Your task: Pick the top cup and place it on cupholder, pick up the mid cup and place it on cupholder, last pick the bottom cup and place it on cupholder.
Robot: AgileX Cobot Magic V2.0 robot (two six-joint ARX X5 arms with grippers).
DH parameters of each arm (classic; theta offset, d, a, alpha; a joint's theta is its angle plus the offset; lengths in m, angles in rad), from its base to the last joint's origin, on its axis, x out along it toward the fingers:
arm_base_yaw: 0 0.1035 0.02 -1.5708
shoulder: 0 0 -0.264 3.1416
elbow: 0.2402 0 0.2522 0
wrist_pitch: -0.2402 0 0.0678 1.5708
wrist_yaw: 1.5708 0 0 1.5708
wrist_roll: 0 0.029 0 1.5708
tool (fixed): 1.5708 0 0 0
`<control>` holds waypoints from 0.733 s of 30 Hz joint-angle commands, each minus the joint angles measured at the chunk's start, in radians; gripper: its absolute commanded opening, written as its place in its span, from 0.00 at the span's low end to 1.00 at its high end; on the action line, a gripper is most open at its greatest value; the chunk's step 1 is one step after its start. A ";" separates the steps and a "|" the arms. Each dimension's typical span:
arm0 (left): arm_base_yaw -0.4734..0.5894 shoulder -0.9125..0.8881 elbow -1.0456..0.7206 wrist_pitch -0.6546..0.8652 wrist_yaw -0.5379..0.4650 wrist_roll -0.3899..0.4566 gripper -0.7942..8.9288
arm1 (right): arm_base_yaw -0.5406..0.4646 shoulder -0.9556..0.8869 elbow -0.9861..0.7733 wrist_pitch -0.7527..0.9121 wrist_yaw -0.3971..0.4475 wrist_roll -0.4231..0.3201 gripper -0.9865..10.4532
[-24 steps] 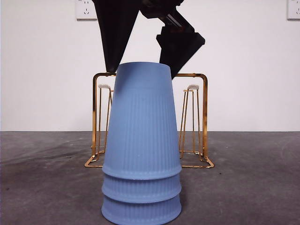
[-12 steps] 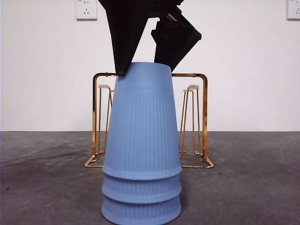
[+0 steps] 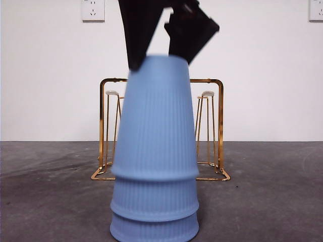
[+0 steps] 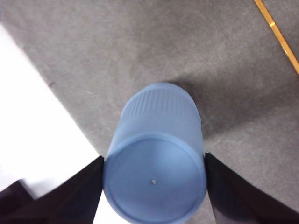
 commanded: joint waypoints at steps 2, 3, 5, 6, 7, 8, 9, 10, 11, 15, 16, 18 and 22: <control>-0.006 0.005 0.022 0.011 0.005 0.010 0.66 | 0.012 0.016 0.078 -0.029 -0.005 0.011 0.27; -0.006 0.006 0.022 0.011 0.005 0.010 0.66 | 0.012 0.016 0.093 -0.043 -0.005 0.011 0.27; -0.006 0.005 0.022 0.011 0.005 0.010 0.66 | 0.012 0.016 0.120 -0.076 -0.004 0.011 0.27; -0.006 0.005 0.022 0.011 0.005 0.010 0.66 | 0.012 0.016 0.135 -0.095 -0.004 0.012 0.27; -0.006 0.005 0.022 0.011 0.005 0.010 0.66 | 0.012 0.016 0.149 -0.113 -0.002 0.012 0.27; -0.006 0.006 0.022 0.011 0.005 0.010 0.66 | 0.012 0.016 0.161 -0.128 0.003 0.012 0.27; -0.006 0.006 0.022 0.011 0.005 0.010 0.66 | 0.012 0.016 0.174 -0.140 0.011 0.012 0.27; -0.006 0.006 0.022 0.013 0.005 0.010 0.66 | 0.012 0.016 0.188 -0.153 0.019 0.015 0.27; -0.006 0.006 0.022 0.014 0.005 0.010 0.66 | 0.012 0.016 0.197 -0.157 0.018 0.019 0.27; -0.006 0.006 0.022 0.015 0.005 0.015 0.66 | 0.012 0.016 0.227 -0.157 0.018 0.032 0.27; -0.006 0.006 0.022 0.014 0.005 0.015 0.66 | 0.012 0.016 0.232 -0.157 0.018 0.034 0.27; -0.006 0.006 0.022 0.014 0.005 0.015 0.66 | 0.013 0.016 0.235 -0.158 0.018 0.039 0.27; -0.006 0.006 0.022 0.014 0.005 0.018 0.66 | 0.013 0.014 0.235 -0.159 0.016 0.058 0.27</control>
